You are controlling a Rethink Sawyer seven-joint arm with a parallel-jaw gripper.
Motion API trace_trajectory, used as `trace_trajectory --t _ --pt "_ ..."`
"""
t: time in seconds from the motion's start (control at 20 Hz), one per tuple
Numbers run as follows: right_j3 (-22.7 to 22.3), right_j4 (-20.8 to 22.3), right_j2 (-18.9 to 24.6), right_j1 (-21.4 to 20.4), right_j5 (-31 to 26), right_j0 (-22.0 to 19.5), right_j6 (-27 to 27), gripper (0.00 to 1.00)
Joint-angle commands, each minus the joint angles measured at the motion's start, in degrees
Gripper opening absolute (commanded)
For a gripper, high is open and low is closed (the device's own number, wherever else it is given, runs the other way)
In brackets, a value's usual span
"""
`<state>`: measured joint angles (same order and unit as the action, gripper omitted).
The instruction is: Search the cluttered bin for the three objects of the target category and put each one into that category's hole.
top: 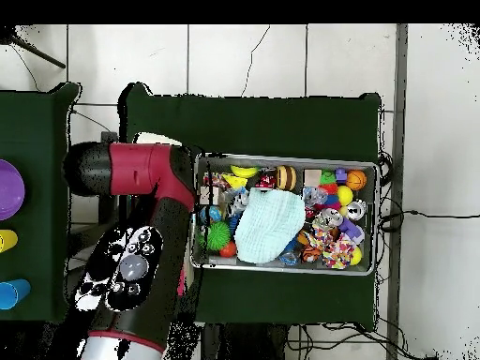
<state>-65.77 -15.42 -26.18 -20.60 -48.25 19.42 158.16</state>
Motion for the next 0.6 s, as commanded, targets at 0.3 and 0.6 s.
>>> trace_trajectory --t 0.3,0.6 --pt "-7.41 -2.55 4.43 -1.90 -4.36 1.04 8.77 0.00" --pt "-7.07 -1.71 3.83 -0.68 -2.51 0.51 8.24 0.00"
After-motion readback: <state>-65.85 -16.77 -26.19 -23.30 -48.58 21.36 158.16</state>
